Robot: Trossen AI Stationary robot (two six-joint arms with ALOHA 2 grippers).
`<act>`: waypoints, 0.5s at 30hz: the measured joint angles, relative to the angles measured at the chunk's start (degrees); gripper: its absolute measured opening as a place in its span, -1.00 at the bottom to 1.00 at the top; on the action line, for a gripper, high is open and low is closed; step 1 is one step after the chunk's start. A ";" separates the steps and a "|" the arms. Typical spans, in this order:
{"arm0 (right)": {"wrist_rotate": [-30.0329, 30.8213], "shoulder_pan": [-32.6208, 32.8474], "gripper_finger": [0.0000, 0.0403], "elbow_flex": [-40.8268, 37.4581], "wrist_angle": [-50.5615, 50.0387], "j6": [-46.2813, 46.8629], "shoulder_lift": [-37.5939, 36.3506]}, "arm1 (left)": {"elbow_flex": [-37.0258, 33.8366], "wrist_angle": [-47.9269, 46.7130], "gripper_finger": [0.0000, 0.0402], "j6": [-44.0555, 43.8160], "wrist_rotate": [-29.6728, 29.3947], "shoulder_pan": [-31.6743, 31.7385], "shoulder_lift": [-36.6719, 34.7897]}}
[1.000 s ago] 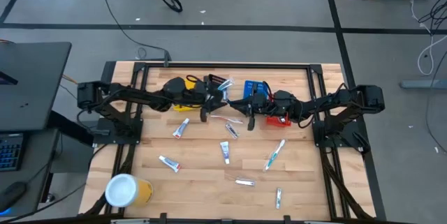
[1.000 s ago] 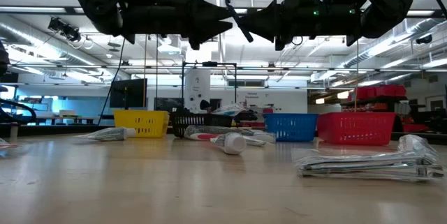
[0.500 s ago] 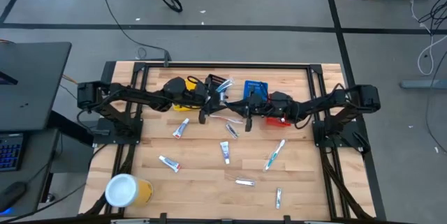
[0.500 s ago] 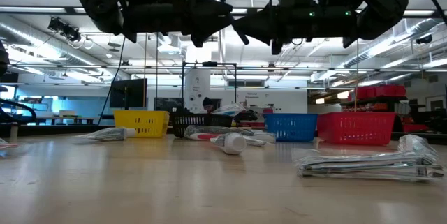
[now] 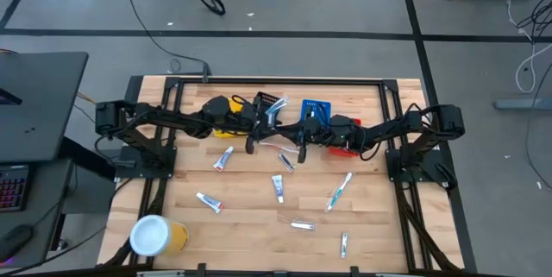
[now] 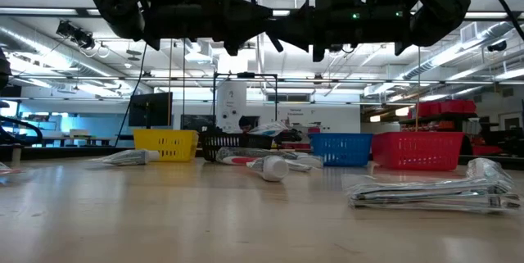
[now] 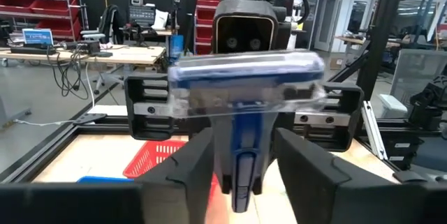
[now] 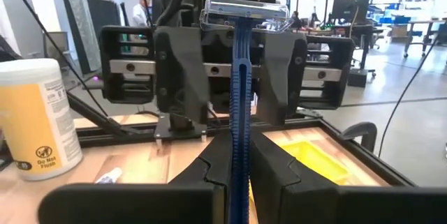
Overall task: Pick & Place Travel size toiletries
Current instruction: Put the blue razor into the yellow bin
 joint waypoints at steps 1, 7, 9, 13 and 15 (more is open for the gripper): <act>-0.04 -0.02 -0.82 0.00 0.03 -0.05 0.00 | 0.00 0.02 -0.29 0.02 -0.01 0.00 0.00; -0.01 -0.06 -0.82 0.00 0.01 -1.78 0.00 | 0.00 0.00 -0.65 -0.38 -0.04 0.02 0.00; 0.02 -0.08 -0.82 0.00 0.01 -1.88 0.00 | 0.00 0.00 -0.75 -0.48 -0.04 0.02 0.00; 0.00 -0.12 -0.81 0.00 -0.06 -1.86 0.00 | 0.00 -0.02 -0.80 -1.49 -0.07 0.04 0.00; -0.17 -0.12 -0.78 0.00 -0.81 -1.68 -0.02 | 0.00 -0.60 -0.80 -2.16 -0.22 0.04 0.00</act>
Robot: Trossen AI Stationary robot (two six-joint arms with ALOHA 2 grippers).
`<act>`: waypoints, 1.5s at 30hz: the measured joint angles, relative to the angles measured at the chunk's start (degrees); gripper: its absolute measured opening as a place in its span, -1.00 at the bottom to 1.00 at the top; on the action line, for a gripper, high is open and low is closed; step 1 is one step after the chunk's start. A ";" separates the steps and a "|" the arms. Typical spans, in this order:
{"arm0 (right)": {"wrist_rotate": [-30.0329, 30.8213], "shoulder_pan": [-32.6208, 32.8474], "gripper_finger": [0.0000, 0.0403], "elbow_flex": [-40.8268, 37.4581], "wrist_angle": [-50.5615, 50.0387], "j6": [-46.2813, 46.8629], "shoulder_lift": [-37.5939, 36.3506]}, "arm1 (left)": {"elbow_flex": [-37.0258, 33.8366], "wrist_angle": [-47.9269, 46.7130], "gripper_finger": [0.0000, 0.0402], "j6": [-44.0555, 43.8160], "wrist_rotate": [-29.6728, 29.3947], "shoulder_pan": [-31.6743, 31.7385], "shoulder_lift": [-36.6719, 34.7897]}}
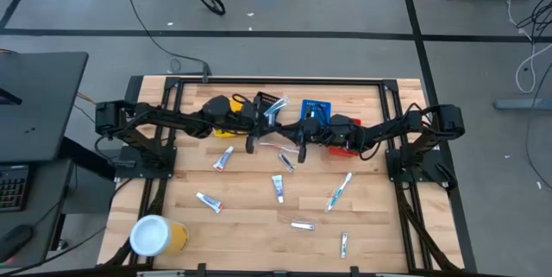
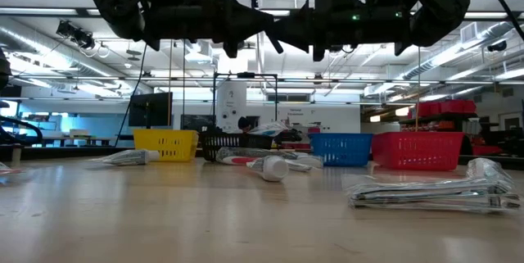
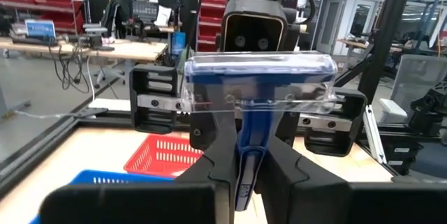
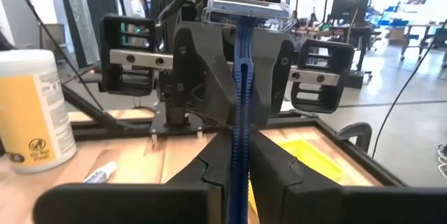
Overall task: Pick & Place Travel size toiletries
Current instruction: Put the blue razor into the yellow bin
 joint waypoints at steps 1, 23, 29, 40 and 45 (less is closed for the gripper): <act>-0.38 -0.01 -0.76 0.00 -0.54 -0.01 0.00 | 0.00 -0.52 -0.78 -0.31 -0.05 0.00 0.00; 6.17 -2.25 -0.48 0.00 -17.61 2.33 -0.04 | 0.02 -29.02 -0.78 -7.57 -8.41 12.93 -6.97; 6.23 -2.29 -0.48 -0.02 -18.58 2.25 -0.04 | 0.01 -48.33 -0.77 -7.38 -14.33 20.33 -12.80; 6.18 -2.28 -0.48 -0.01 -18.94 2.24 -0.04 | -0.02 -68.01 -0.75 -8.46 -17.17 23.43 -13.89; 6.16 -2.29 -0.47 0.00 -18.91 2.23 -0.04 | -0.02 -71.67 -0.59 -10.44 -18.29 23.42 -12.32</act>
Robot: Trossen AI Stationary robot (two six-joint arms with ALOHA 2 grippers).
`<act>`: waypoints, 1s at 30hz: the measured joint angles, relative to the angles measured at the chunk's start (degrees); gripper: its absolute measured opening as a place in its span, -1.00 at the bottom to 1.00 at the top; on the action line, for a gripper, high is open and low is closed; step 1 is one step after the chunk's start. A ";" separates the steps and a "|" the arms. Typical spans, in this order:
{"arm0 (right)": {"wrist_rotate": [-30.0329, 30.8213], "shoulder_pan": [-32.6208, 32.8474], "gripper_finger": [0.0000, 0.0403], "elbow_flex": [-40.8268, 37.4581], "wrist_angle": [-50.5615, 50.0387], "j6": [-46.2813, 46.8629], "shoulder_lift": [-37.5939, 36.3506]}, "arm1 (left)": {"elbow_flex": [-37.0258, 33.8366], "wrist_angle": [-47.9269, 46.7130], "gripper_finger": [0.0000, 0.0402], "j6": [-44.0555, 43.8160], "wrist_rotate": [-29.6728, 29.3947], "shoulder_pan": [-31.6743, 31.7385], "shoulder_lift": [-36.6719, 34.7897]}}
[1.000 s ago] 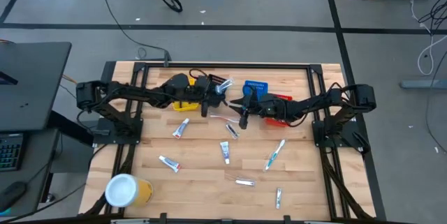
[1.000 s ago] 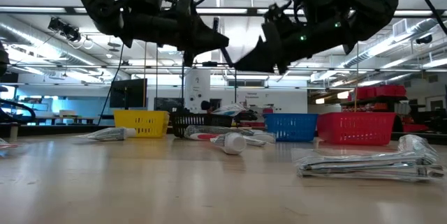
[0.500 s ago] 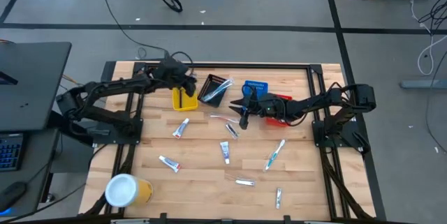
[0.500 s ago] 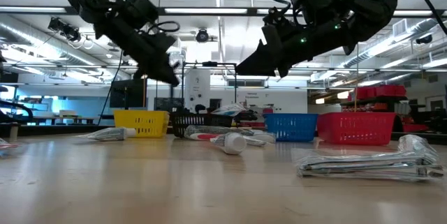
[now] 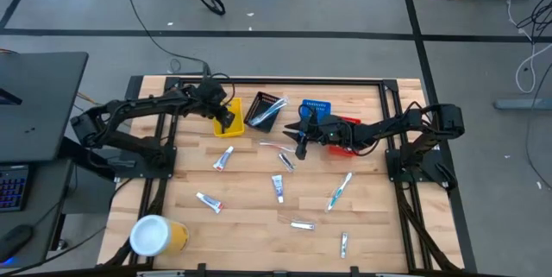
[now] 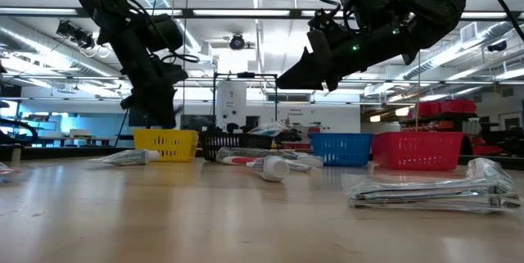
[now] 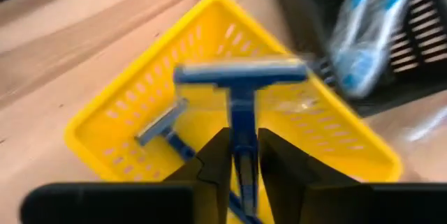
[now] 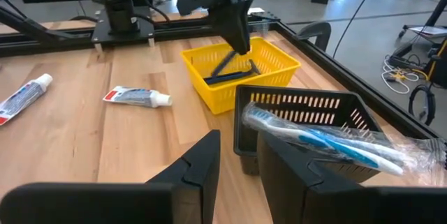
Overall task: Pick & Place Travel size toiletries
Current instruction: Put the blue razor into the yellow bin, then put the red toothbrush into the black bin
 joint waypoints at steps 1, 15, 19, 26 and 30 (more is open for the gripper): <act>-0.04 0.02 -0.47 -0.02 -0.02 0.00 0.00 | 0.00 -0.82 -0.55 -0.01 -0.50 -0.01 0.16; -0.74 -0.33 -0.47 -0.02 -1.32 0.00 0.00 | 0.02 13.84 -0.33 14.69 3.54 -6.16 -0.56; -0.72 -0.81 -0.47 -0.02 -1.31 0.07 0.00 | 0.02 20.46 -0.36 23.25 11.57 -12.44 -0.56; -0.68 -1.00 -0.47 0.00 -1.12 0.61 0.00 | 0.07 25.20 -0.26 32.63 10.38 -23.60 2.54; -0.68 -1.24 -0.47 -0.02 -0.53 0.14 0.00 | 0.08 31.60 -0.12 34.95 9.39 -27.00 7.92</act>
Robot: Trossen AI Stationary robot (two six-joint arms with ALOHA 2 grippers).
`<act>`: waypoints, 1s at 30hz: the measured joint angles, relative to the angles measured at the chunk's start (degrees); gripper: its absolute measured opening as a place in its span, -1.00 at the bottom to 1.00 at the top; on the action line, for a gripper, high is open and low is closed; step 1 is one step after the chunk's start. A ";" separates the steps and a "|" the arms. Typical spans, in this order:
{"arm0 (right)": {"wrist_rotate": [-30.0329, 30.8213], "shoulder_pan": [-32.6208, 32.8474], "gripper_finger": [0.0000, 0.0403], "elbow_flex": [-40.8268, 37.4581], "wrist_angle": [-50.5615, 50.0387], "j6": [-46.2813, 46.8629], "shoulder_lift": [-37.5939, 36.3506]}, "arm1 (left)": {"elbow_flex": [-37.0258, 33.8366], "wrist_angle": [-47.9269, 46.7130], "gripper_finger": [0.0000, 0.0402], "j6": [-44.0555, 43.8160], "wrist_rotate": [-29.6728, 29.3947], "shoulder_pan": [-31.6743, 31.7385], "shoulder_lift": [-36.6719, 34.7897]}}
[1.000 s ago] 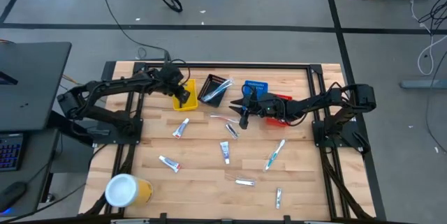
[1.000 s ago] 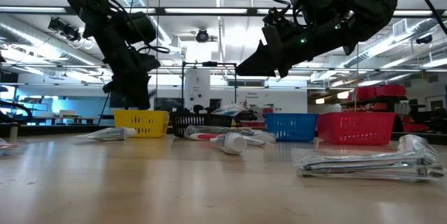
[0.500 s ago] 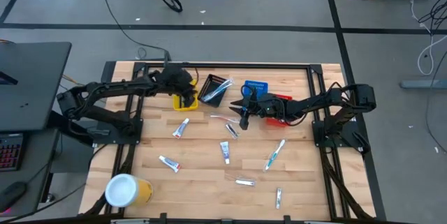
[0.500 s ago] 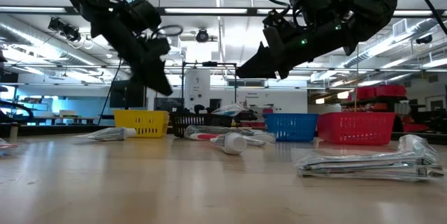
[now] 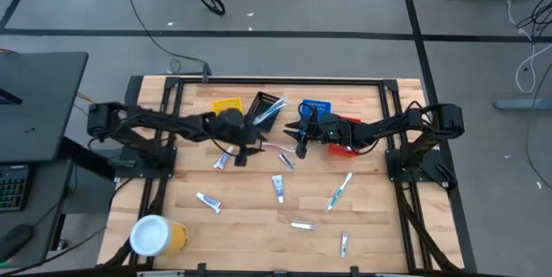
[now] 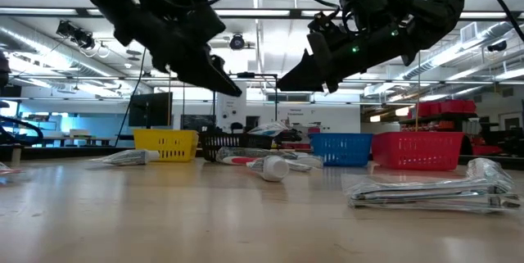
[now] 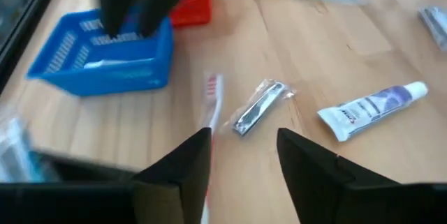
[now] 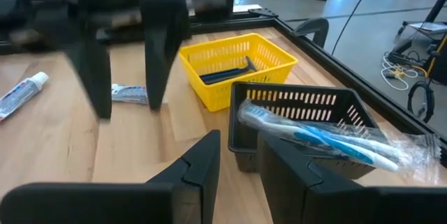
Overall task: Pick & Place Travel size toiletries
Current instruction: Put the red toothbrush into the black bin
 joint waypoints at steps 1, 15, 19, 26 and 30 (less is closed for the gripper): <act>-0.04 -0.11 -0.47 0.01 0.12 -0.22 0.00 | 0.29 1.00 -0.08 0.53 -0.26 -0.50 1.57; -3.97 -2.12 -0.47 0.01 0.62 -1.06 0.00 | 21.06 -18.56 0.03 5.88 -7.78 -1.16 22.32; -3.96 -2.48 -0.47 0.00 -0.33 -1.04 0.00 | 23.25 -21.12 -0.02 5.65 -9.35 -1.18 25.06; -3.96 -2.48 -0.47 0.00 -0.64 -1.04 0.02 | 23.24 -23.88 -0.15 6.06 -9.68 -1.13 26.03; -3.93 -2.48 -0.47 0.00 -0.62 -1.04 0.02 | 23.24 -24.61 -0.31 5.00 -9.61 -1.16 26.01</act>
